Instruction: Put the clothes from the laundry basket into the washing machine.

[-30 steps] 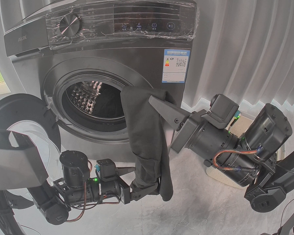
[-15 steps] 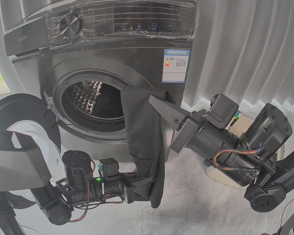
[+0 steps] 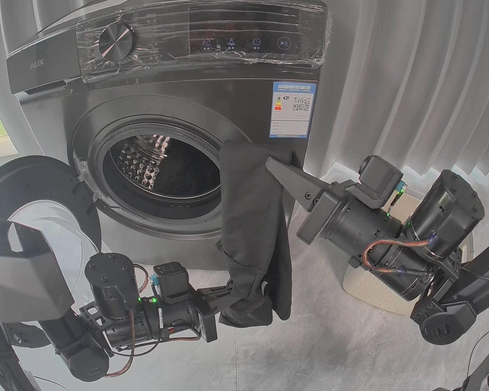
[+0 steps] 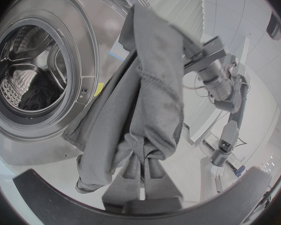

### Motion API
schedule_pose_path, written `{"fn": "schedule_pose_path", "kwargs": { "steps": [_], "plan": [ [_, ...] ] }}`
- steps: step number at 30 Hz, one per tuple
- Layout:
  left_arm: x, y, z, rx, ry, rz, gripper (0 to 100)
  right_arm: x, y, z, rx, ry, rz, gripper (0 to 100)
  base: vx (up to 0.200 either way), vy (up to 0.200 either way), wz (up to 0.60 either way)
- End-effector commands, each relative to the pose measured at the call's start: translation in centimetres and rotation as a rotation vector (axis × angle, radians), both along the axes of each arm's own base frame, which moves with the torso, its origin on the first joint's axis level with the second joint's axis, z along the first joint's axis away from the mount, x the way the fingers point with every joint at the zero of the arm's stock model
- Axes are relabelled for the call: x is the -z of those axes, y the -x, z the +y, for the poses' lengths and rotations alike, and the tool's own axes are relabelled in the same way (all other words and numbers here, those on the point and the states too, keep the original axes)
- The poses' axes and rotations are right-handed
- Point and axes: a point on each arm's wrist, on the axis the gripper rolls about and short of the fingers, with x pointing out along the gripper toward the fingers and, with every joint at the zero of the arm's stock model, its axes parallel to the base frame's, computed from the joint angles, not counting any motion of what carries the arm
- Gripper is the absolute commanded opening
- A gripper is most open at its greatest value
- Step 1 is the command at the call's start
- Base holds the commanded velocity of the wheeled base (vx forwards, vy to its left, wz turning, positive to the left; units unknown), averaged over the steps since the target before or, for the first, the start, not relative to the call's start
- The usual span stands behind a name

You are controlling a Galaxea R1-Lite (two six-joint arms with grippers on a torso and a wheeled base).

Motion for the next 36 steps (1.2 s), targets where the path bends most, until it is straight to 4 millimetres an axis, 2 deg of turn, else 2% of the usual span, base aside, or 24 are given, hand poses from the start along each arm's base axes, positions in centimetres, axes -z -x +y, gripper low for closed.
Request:
{"fn": "schedule_pose_path", "kwargs": {
  "steps": [1,8,14,15,20,25,28,30,36],
  "plan": [
    [-2.2,2.0,1.2,0.014,0.052,-0.023,0,1.3,-1.0,-1.8,0.060,0.041,0.021,0,0.000,0.000,0.00],
    [-5.5,3.8,2.4,0.034,0.154,-0.081,0,3.2,0.2,-2.9,0.027,0.073,0.040,0,0.000,0.000,0.00],
    [-5.8,3.8,2.4,0.035,0.162,-0.096,0,4.2,0.8,-2.8,-0.014,0.111,0.066,0,0.000,0.000,0.00],
    [-5.8,3.8,2.4,0.035,0.161,-0.094,0,4.4,0.7,-2.7,-0.018,0.117,0.071,100,0.000,0.000,0.00],
    [-6.3,3.5,2.2,0.034,0.178,-0.112,0,5.2,0.4,-2.5,-0.013,0.131,0.096,100,0.000,0.000,0.00],
    [-7.3,3.2,1.9,0.027,0.208,-0.153,0,9.4,-0.2,-3.5,0.034,0.282,0.186,100,0.000,0.000,0.00],
    [-7.8,2.9,1.8,0.018,0.222,-0.172,0,11.0,-1.0,-3.9,0.068,0.359,0.187,100,0.000,0.000,0.00],
    [-7.9,2.6,1.7,-0.023,0.228,-0.176,0,11.4,-1.2,-4.0,0.076,0.378,0.190,100,0.000,0.000,0.00],
    [-8.8,1.8,1.3,-0.151,0.263,-0.204,0,10.7,-1.0,-4.3,0.084,0.361,0.173,100,0.000,0.000,0.00]
  ]
}}
